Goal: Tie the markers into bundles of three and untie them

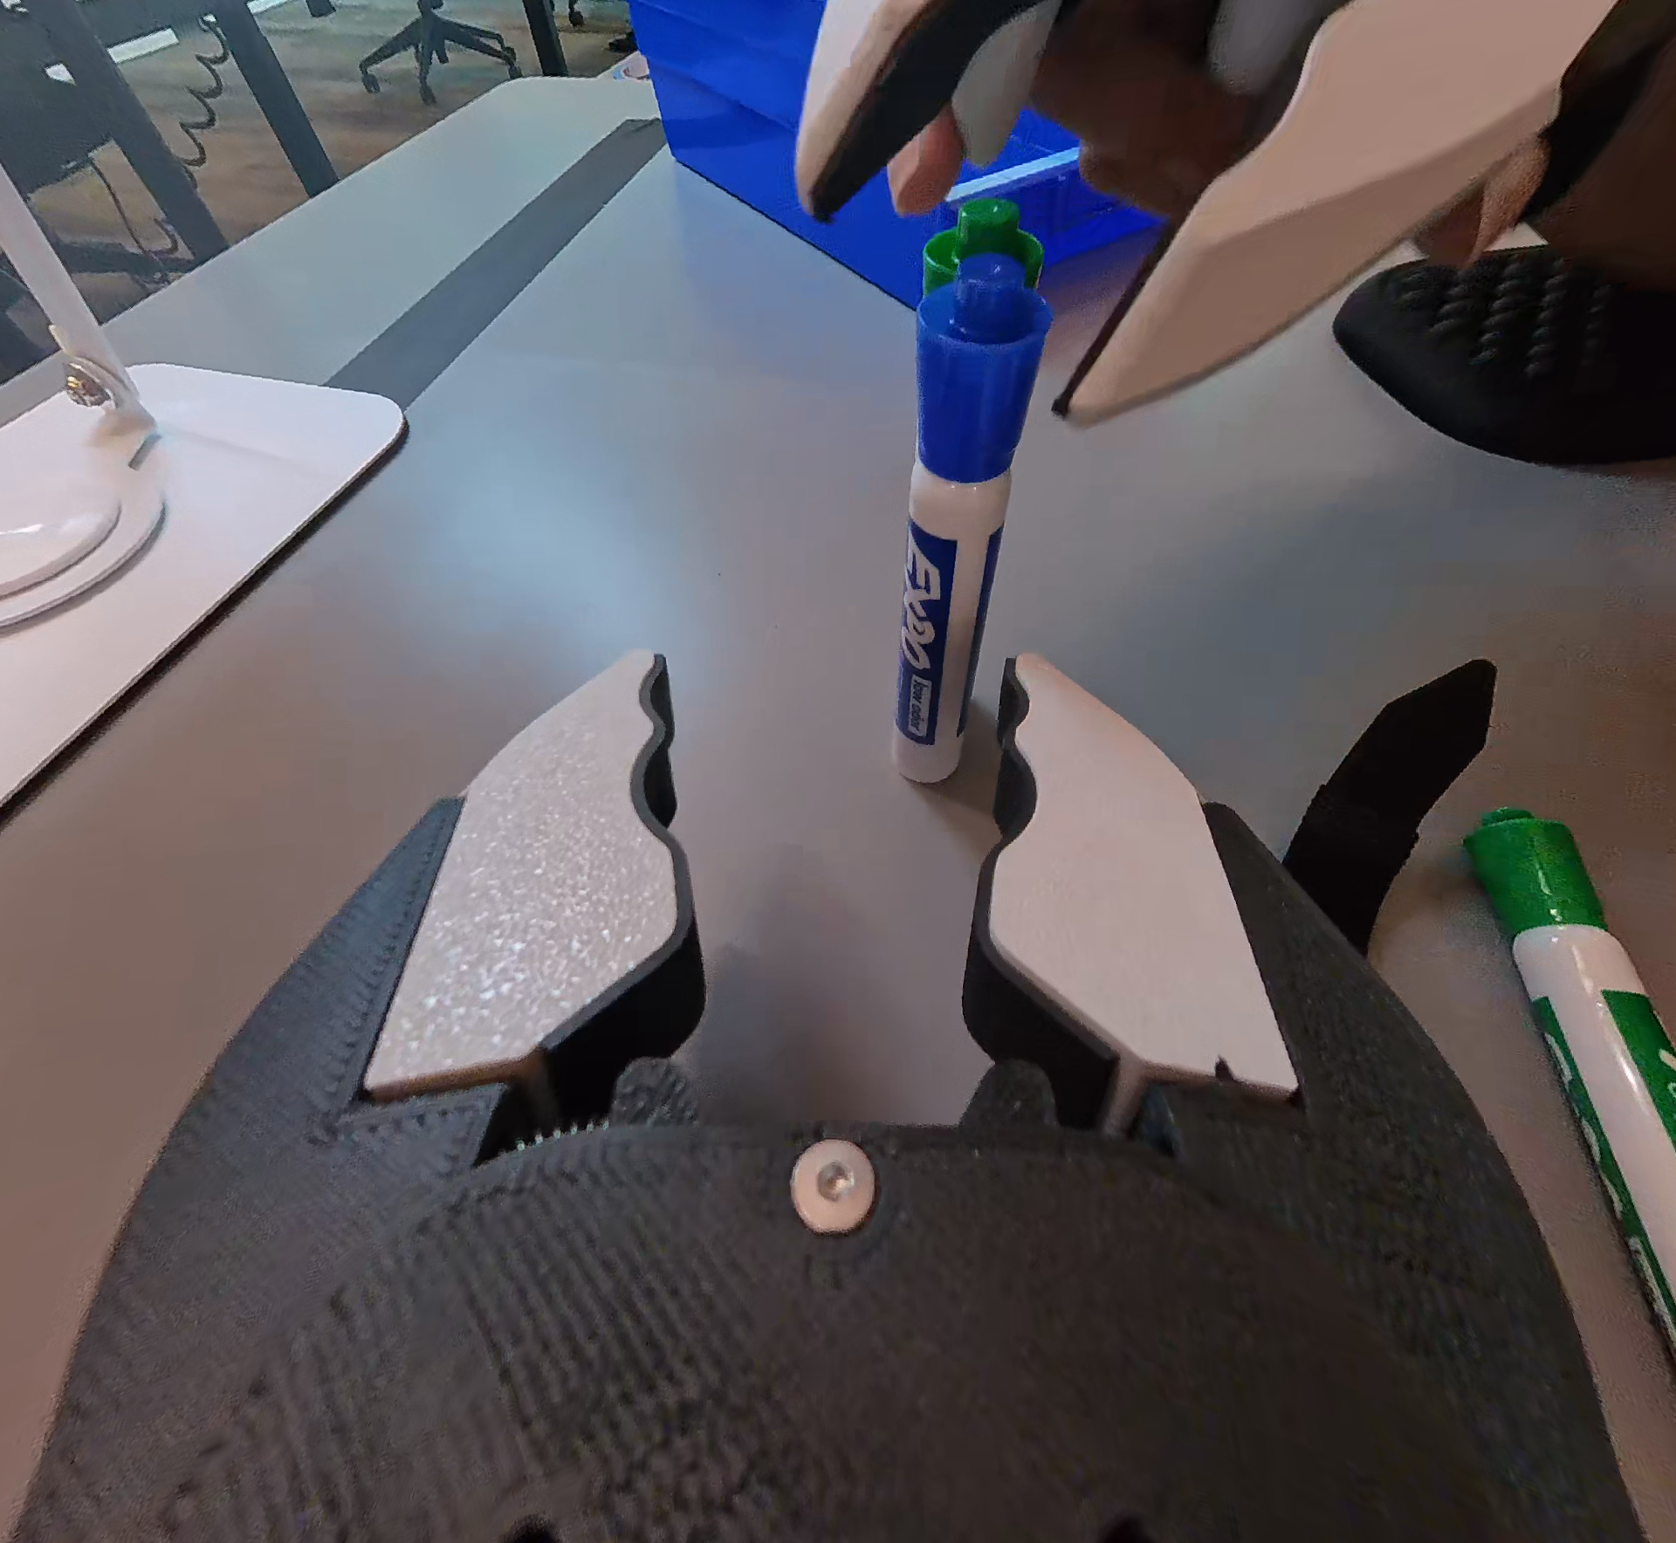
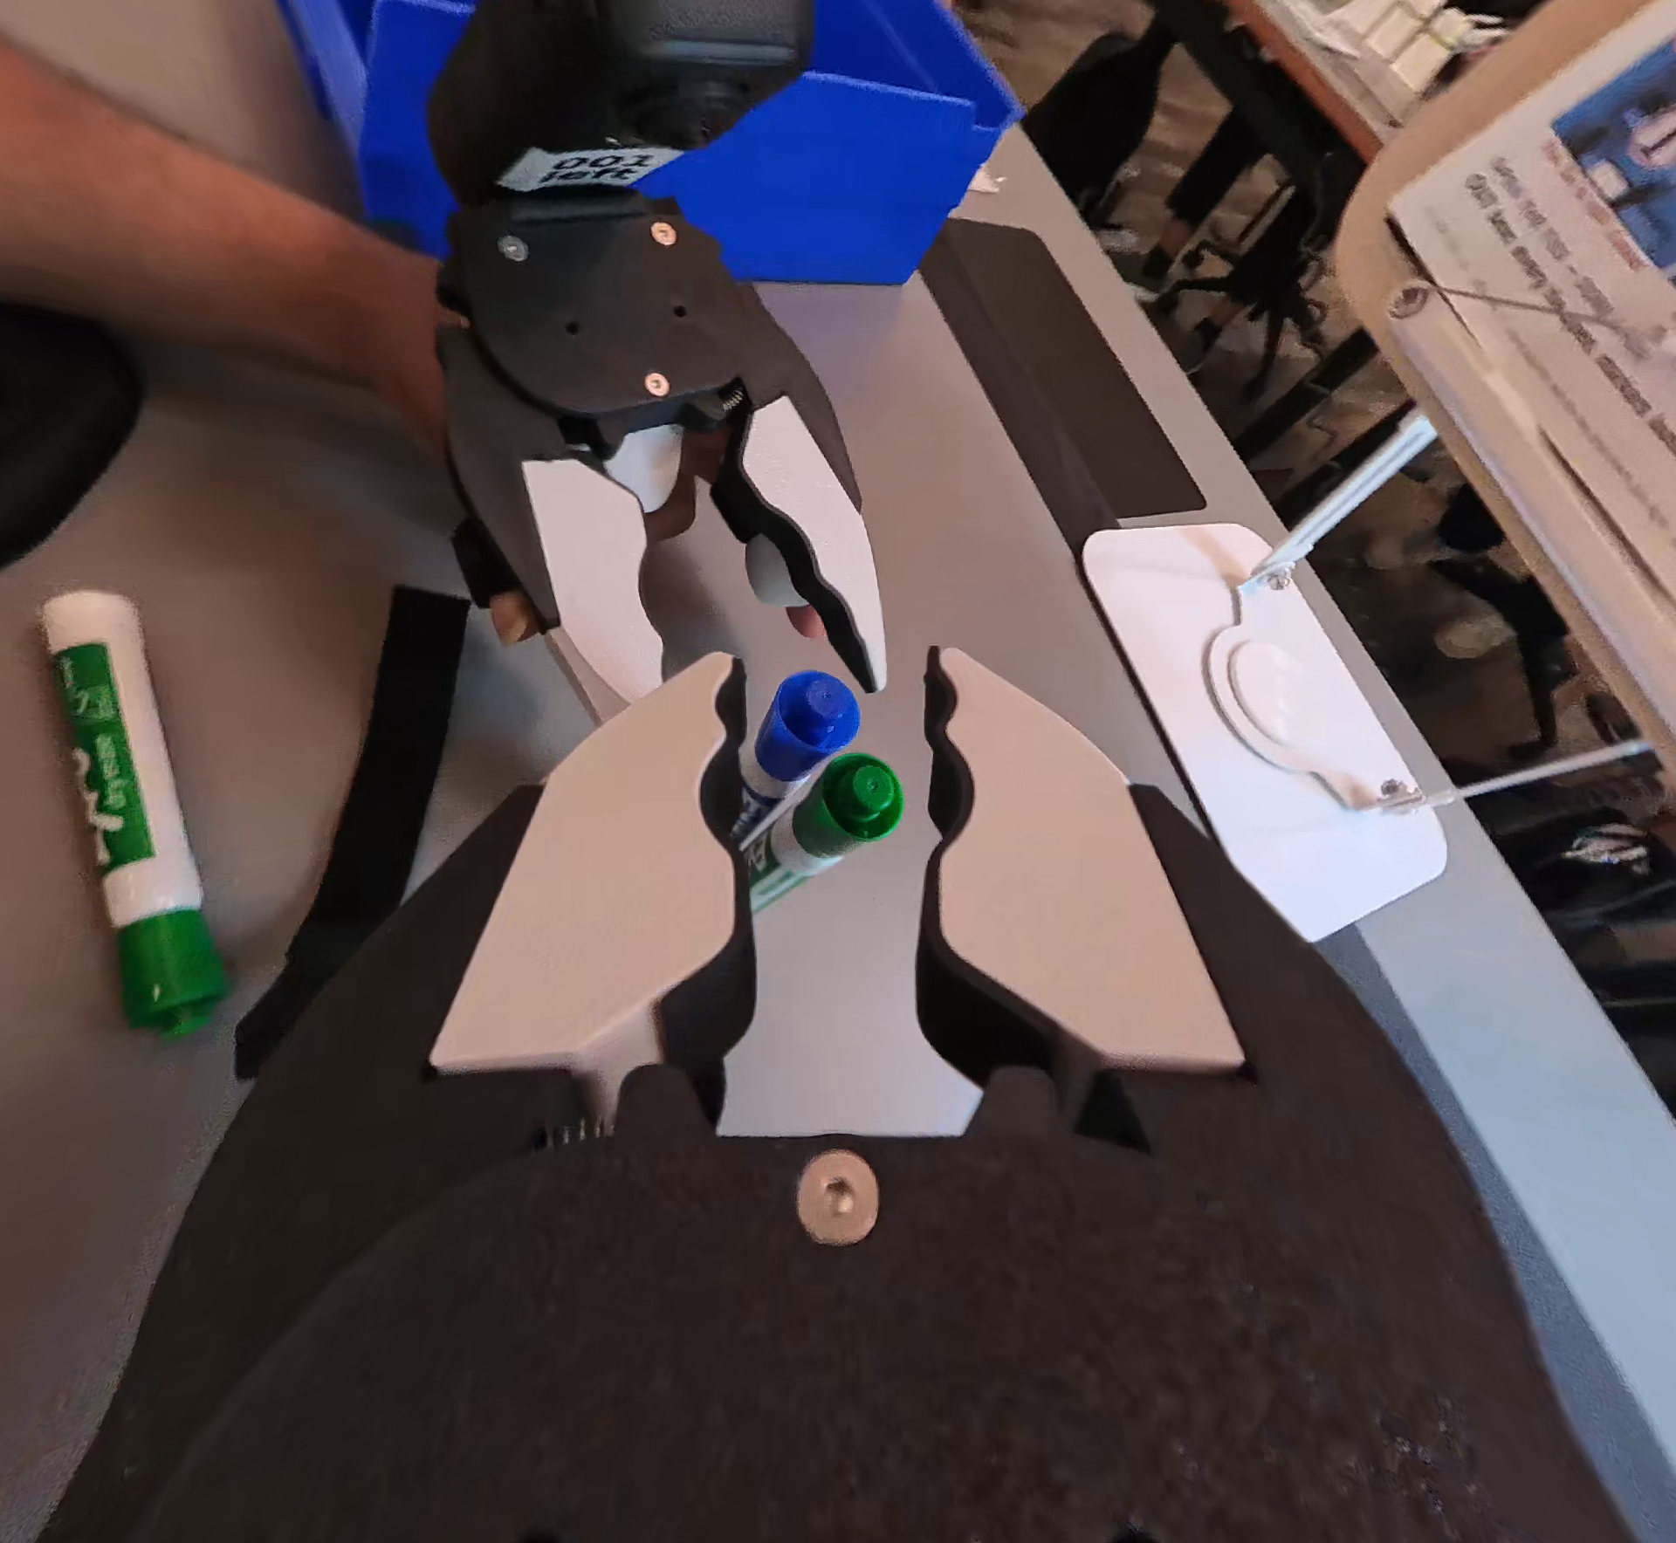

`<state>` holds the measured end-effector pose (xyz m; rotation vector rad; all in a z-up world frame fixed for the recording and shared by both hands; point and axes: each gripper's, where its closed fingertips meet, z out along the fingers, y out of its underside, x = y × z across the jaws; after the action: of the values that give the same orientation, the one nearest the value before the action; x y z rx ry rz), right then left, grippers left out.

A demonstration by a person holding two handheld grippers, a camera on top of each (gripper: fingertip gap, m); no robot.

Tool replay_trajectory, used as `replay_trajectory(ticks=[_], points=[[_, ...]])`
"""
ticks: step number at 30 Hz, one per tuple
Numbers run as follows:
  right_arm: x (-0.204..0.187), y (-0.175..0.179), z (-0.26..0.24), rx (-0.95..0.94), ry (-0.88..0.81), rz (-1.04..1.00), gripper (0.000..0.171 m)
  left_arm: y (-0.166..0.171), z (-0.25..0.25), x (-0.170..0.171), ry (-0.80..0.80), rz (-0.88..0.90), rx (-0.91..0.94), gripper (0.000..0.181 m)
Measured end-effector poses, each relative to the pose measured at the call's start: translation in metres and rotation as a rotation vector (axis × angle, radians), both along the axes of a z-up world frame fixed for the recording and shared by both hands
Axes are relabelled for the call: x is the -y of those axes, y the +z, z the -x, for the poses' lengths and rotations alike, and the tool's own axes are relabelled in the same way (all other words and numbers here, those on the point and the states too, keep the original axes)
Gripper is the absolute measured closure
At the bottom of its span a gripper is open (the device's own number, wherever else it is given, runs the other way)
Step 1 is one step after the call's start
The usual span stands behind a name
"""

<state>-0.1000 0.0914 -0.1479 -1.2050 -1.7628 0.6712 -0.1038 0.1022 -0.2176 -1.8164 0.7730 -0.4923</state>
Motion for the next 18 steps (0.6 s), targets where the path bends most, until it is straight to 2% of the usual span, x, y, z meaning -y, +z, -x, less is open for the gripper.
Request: replay_trajectory(ticks=[3, 7, 10, 13, 18], points=[[0.003, 0.002, -0.001, 0.104, 0.061, -0.047, 0.141, -0.003, -0.001, 0.0, -0.005, 0.005, -0.008, 0.112], [0.004, -0.01, 0.0, 0.214, 0.085, -0.094, 0.143, -0.003, -0.001, -0.001, -0.011, 0.006, -0.011, 0.112], [0.004, -0.014, 0.001, 0.243, 0.089, -0.115, 0.153, -0.002, -0.001, -0.001, -0.012, 0.005, -0.008, 0.112], [0.008, -0.012, 0.002, 0.257, 0.11, -0.108, 0.155, -0.002, -0.002, 0.0, -0.018, 0.004, -0.008, 0.112], [0.022, 0.015, -0.008, 0.234, 0.202, -0.051, 0.155, 0.002, -0.008, 0.008, -0.082, 0.003, 0.005, 0.111]])
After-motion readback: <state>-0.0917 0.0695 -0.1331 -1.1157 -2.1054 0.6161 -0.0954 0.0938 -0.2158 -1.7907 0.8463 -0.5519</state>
